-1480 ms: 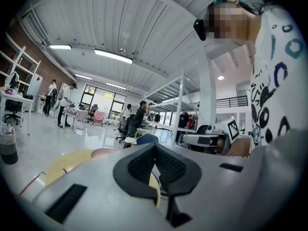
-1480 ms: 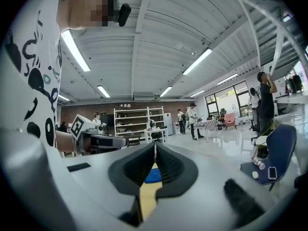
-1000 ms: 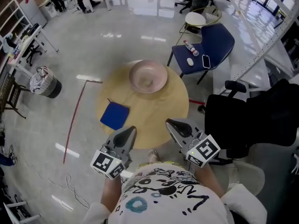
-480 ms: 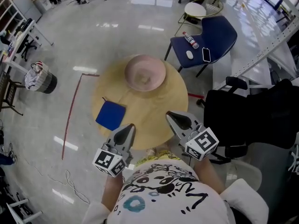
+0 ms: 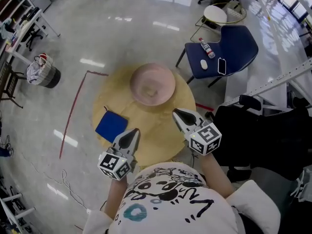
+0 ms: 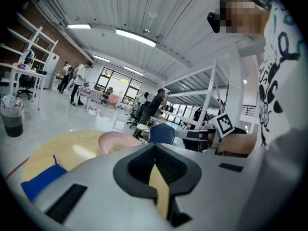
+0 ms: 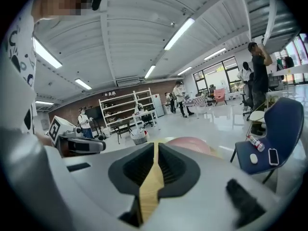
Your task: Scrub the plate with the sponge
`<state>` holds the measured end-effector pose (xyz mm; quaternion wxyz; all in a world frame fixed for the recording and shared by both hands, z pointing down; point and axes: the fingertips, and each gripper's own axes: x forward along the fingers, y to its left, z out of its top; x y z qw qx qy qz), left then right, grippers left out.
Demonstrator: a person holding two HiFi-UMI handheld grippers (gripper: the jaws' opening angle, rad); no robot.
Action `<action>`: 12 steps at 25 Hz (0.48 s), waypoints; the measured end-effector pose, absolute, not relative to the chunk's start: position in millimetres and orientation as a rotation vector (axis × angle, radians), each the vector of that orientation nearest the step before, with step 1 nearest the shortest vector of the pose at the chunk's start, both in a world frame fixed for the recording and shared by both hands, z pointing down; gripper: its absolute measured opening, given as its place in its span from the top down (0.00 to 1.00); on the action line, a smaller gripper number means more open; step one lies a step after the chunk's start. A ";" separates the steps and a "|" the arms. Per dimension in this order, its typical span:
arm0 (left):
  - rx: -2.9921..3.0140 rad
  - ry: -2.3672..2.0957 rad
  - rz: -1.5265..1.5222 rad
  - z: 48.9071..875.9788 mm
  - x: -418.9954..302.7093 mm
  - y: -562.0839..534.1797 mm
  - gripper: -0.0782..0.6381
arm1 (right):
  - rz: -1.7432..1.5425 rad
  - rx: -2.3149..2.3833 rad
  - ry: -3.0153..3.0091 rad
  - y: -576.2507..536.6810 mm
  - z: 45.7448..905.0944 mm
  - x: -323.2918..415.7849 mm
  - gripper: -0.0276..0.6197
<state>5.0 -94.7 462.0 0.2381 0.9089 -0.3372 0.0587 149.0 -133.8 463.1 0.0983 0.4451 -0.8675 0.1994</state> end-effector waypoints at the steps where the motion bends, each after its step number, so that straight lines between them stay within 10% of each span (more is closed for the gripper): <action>1: 2.473 -0.932 0.158 465.0 7.6 -99.4 0.87 | 0.620 1.312 -2.545 -144.2 473.7 154.7 0.91; 12: 2.317 -1.065 0.191 502.8 14.6 -120.9 0.87 | 0.926 1.259 -2.300 -228.2 601.0 192.1 0.88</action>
